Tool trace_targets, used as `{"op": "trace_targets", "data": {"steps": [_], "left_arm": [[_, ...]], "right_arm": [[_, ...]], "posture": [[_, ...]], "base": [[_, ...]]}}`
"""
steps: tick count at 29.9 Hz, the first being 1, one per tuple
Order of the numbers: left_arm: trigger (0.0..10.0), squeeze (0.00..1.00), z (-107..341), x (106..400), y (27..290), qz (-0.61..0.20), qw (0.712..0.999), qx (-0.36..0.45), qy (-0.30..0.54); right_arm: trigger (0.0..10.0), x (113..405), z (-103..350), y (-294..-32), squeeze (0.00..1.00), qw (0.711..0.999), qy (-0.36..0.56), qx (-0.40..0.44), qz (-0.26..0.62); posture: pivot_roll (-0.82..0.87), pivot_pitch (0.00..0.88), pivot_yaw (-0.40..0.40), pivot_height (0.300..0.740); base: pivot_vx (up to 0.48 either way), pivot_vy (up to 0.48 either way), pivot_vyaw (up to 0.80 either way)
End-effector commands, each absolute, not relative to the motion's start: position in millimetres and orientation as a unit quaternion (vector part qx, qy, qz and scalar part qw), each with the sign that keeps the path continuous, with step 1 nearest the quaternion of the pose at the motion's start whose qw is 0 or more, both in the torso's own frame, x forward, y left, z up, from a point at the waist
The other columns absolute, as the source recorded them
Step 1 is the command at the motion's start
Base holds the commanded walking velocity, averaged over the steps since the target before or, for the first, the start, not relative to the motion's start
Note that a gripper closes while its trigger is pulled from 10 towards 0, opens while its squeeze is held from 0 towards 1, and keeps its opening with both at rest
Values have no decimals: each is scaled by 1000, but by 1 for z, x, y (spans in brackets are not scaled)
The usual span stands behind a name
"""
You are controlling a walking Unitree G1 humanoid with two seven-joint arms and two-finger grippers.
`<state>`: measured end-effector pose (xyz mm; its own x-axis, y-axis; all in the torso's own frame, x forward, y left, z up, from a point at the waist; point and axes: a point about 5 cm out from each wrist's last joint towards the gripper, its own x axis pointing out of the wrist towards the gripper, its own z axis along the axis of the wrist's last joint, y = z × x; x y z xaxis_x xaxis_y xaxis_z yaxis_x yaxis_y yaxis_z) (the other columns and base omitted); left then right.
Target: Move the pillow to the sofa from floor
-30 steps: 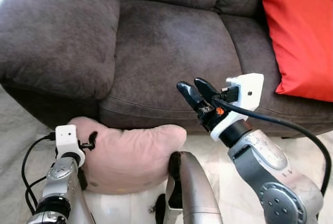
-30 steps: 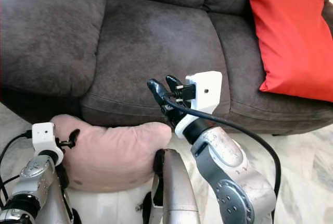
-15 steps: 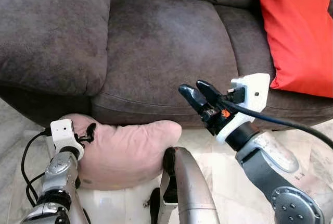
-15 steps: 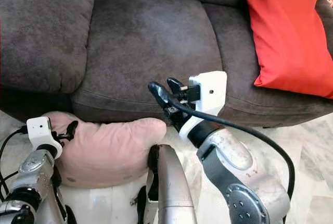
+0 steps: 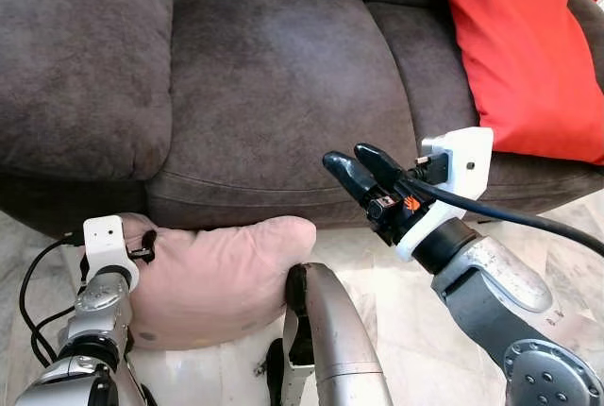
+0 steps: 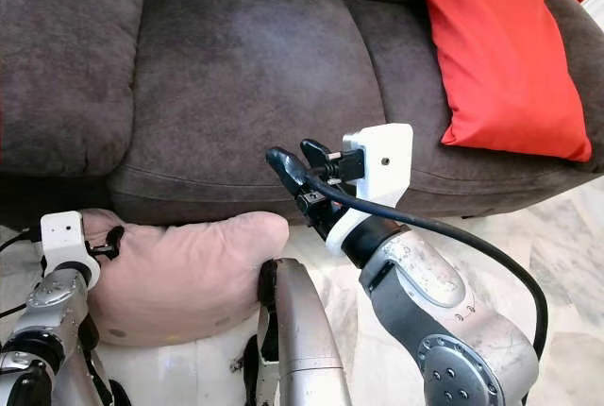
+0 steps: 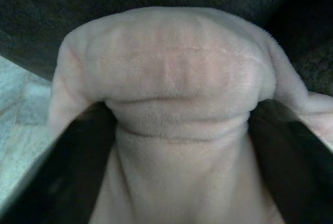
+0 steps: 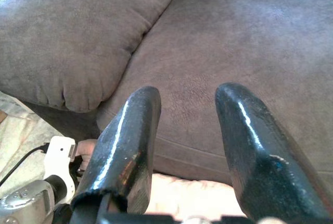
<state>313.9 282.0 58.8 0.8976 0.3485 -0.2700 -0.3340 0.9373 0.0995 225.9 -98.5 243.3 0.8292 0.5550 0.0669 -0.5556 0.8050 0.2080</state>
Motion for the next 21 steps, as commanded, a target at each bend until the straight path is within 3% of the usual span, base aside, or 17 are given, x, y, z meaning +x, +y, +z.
{"op": "trace_targets", "data": {"steps": [1,21], "left_arm": [[0,0,40,303,280,184,964,22,189],[0,0,47,305,281,196,968,22,156]], "right_arm": [[10000,222,247,-103,0,953,-8,102,285],[10000,224,246,-101,0,951,1,105,290]], "posture": [[-202,313,-379,487],[-176,301,-379,487]], "base": [[0,0,0],[0,0,0]]}}
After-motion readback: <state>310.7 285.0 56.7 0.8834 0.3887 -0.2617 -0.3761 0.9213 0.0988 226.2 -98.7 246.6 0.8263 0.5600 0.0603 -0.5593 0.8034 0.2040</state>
